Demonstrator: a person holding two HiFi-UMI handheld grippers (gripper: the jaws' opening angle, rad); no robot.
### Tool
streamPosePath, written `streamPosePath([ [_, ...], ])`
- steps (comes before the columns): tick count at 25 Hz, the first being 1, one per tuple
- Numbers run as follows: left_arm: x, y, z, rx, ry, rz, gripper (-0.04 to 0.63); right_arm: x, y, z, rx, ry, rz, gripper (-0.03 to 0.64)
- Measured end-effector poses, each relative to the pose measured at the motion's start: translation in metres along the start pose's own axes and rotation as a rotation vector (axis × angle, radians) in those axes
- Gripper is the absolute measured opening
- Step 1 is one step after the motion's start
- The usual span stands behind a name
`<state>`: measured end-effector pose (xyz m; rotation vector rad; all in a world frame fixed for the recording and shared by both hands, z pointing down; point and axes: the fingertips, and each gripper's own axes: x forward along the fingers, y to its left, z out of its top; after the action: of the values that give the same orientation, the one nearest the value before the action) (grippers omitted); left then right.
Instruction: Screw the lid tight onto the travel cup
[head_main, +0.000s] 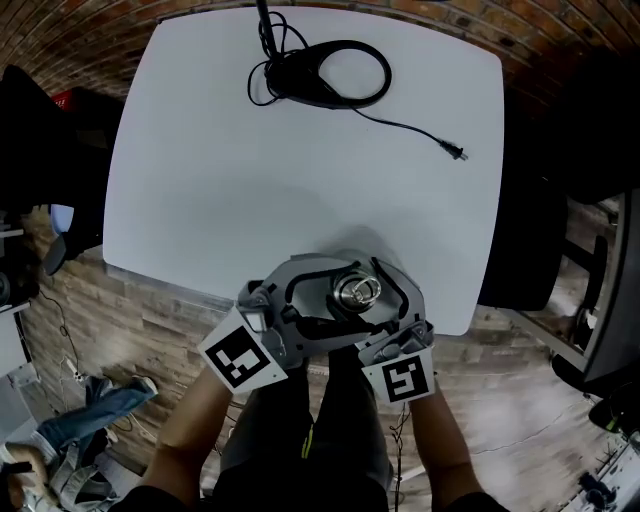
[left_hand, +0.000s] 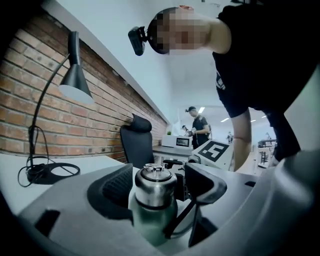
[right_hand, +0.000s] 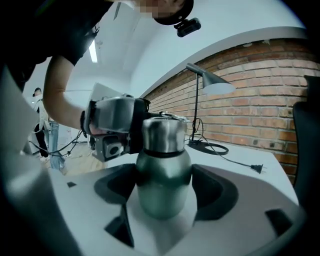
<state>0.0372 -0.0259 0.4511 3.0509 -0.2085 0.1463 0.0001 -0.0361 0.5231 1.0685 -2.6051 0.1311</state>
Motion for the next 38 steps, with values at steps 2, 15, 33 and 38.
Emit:
streamPosePath([
  [2,0.001,0.001,-0.001,-0.026,0.0,0.154,0.314,-0.002,0.0,0.0,0.0,-0.009,-0.005,0.342],
  [15,-0.004,0.013,-0.01,-0.013,0.057,0.598,0.257,-0.005,0.0,-0.001,0.028,-0.022,-0.026,0.342],
  [33,0.007,0.001,-0.007,0.073,0.025,-0.026,0.256,-0.006,-0.001,-0.007,0.074,0.006,-0.015,0.342],
  [38,0.004,0.001,-0.007,0.051,0.023,-0.142,0.259,-0.004,-0.002,-0.005,0.07,0.001,-0.023,0.342],
])
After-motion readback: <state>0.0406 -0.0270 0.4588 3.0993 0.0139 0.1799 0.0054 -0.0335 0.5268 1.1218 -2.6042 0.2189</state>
